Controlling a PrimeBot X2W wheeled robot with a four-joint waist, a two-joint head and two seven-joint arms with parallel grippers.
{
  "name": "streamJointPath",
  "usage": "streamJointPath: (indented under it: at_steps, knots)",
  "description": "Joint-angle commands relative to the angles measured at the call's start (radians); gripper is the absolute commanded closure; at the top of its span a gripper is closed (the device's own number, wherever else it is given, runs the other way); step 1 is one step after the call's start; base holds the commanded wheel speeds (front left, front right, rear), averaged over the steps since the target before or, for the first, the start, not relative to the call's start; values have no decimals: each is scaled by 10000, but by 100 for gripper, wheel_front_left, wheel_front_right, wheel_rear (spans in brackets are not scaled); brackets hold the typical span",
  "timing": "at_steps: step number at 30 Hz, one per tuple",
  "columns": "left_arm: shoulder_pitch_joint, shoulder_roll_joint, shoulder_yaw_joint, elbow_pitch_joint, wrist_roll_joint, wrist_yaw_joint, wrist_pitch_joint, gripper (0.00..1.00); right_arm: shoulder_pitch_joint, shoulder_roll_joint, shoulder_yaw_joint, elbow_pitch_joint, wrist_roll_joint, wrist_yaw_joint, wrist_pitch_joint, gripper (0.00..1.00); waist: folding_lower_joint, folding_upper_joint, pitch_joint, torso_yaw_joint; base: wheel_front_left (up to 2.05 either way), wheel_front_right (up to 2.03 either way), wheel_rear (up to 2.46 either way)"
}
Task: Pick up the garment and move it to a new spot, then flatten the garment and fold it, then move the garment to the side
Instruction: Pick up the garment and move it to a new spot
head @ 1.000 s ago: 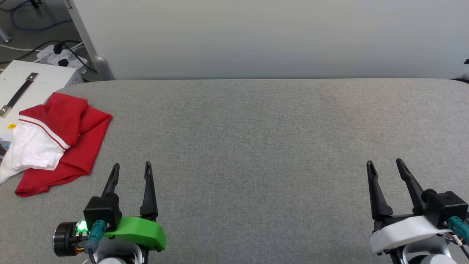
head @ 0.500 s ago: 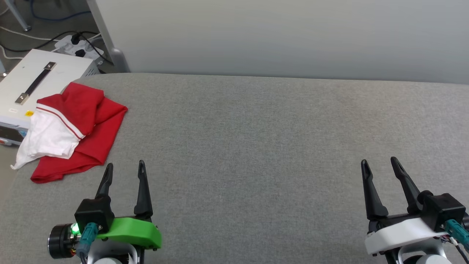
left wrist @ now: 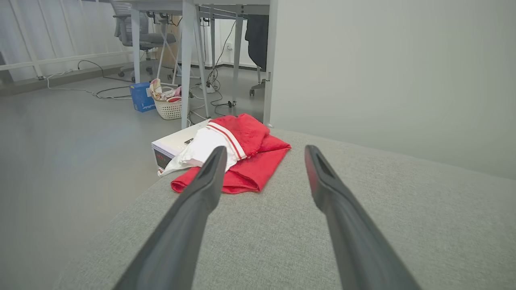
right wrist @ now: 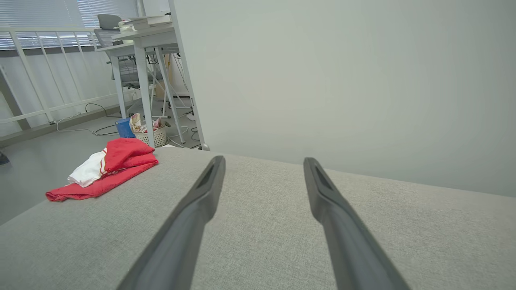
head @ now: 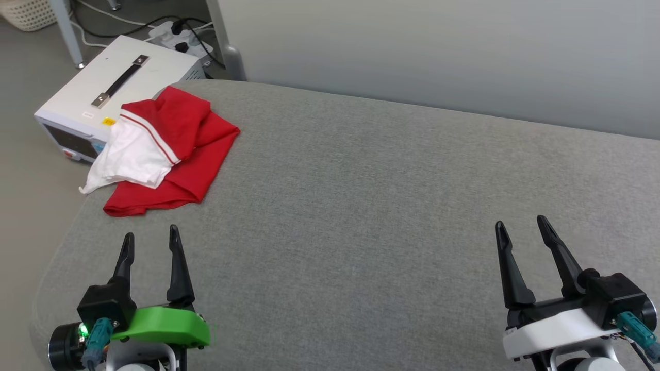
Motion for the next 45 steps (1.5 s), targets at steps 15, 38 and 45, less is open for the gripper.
streamJointPath:
  at_steps: [15,38,45]
  knots:
    - [156,-40,622,188,-495,-71,-407,0,85,-2,259,-206,84,-7,-384,0,-1,0,274,1699,0,0,0]
    - [-5945,3050,956,2819,-2202,-1429,-355,0,-1427,-1262,-23,-1159,-103,-7,-634,0,-1,0,3300,605,0,0,0]
    - [-8088,4558,-634,4092,-4275,-1432,1730,0,-1917,-1715,-154,-1410,-153,-7,-634,0,-1,0,4148,280,0,0,0]
